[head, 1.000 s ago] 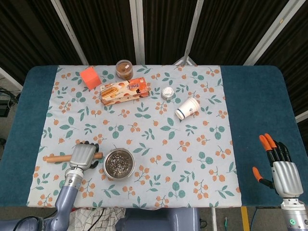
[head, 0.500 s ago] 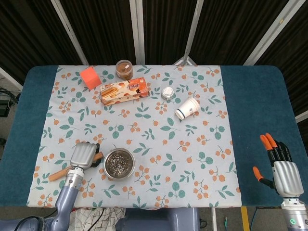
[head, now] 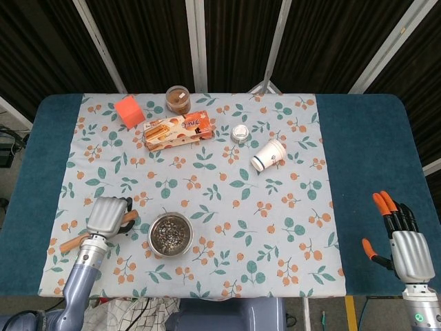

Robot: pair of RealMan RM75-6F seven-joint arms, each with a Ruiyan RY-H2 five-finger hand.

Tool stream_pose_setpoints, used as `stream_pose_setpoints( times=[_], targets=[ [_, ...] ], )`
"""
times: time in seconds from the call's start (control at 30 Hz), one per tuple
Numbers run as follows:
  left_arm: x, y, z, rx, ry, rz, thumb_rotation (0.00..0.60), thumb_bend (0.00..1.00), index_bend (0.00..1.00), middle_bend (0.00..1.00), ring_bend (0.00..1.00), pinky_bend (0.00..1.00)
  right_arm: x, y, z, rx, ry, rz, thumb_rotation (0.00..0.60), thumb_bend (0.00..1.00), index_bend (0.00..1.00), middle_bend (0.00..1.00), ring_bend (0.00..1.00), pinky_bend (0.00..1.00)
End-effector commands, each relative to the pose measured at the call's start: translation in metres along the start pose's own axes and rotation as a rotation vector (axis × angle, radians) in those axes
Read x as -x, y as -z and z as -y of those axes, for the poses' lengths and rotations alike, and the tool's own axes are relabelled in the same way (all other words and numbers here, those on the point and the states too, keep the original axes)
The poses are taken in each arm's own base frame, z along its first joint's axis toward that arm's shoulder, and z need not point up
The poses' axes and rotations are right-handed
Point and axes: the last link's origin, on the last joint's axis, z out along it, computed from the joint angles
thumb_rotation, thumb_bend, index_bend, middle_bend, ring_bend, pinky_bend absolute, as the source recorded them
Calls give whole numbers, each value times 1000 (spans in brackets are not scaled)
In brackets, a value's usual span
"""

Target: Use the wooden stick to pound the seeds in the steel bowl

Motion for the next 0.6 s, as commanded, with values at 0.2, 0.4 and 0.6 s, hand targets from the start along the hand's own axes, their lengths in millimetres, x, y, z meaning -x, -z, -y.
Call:
stream_pose_setpoints(
  times=[0.2,0.4,0.6],
  targets=[
    [-34,3,22,-7,74,-70,600,872,674,734,593,683,1,1,1,4,-3,2,600,367,0,0,0,0],
    [-50,4,20,39,194,-155,600,873,673,734,593,683,1,0,1,4,-1,3,600,367,0,0,0,0],
    [-70,5,7,137,398,-293,600,872,671,734,593,683,0,1,0,7,0,1,600,367,0,0,0,0]
  ],
)
